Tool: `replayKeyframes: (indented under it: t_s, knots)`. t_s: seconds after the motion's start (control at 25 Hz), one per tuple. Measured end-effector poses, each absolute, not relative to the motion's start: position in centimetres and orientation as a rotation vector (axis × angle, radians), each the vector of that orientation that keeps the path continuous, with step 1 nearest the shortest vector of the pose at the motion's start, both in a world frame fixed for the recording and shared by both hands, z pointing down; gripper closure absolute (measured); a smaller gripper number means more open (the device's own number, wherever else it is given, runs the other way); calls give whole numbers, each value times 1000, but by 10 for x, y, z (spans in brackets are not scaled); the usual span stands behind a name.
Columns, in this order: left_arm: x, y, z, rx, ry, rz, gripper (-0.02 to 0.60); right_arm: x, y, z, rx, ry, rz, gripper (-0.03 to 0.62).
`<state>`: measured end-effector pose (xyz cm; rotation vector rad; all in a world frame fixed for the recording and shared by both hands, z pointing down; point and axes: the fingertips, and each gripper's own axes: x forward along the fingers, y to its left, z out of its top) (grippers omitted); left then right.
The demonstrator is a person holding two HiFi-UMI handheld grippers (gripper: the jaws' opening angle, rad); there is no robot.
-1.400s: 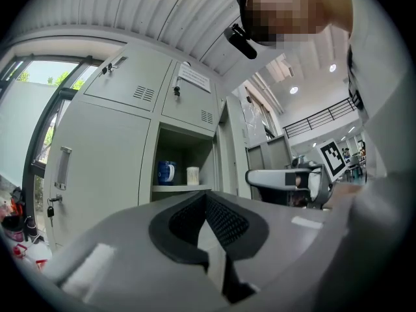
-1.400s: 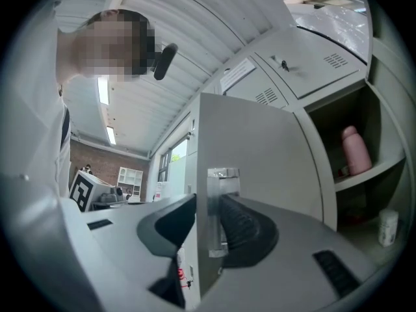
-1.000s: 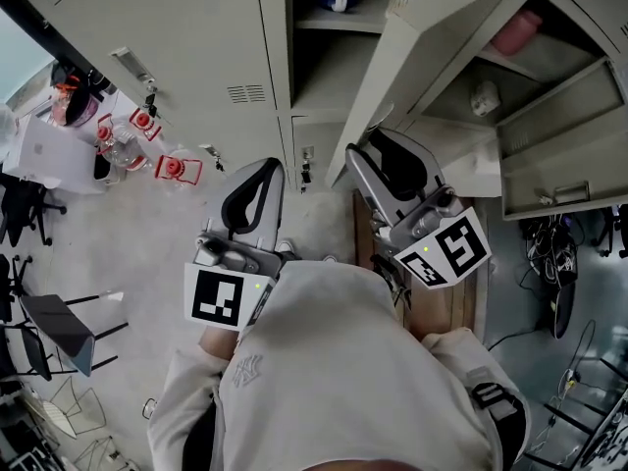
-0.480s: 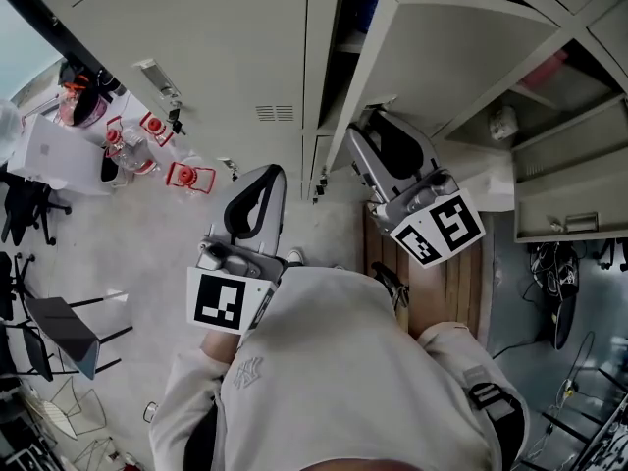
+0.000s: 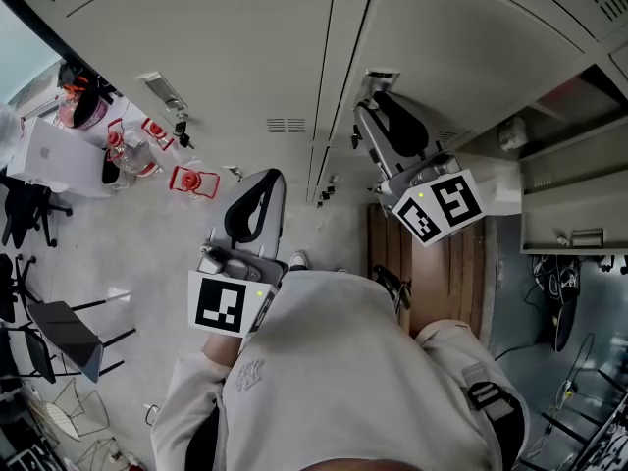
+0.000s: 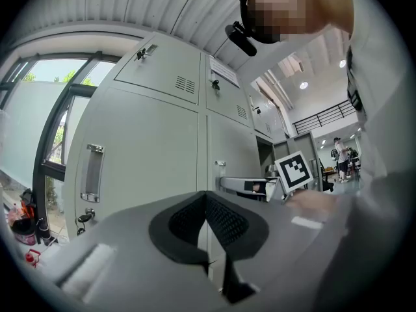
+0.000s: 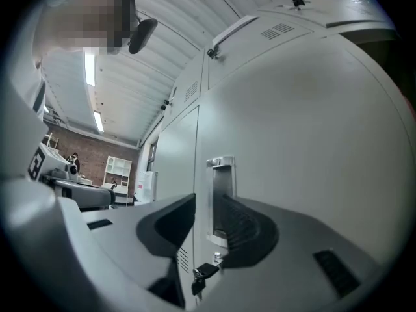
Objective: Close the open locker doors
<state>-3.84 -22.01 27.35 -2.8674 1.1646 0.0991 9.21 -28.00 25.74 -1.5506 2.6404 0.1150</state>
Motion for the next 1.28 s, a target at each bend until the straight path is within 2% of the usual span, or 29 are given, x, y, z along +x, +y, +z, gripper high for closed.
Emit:
replayKeyframes:
  t_s: [0.6, 0.92, 1.28]
  knots:
    - [-42, -240, 275, -2888, 1147, 112, 574, 92, -295, 259, -1583, 2629, 102, 490]
    - [-33, -237, 276, -2945, 1026, 131, 574, 93, -264, 249, -1646, 2551, 125, 491]
    - [0, -213, 285, -3028, 808, 109, 574, 127, -198, 261, -1862, 2396, 133, 576]
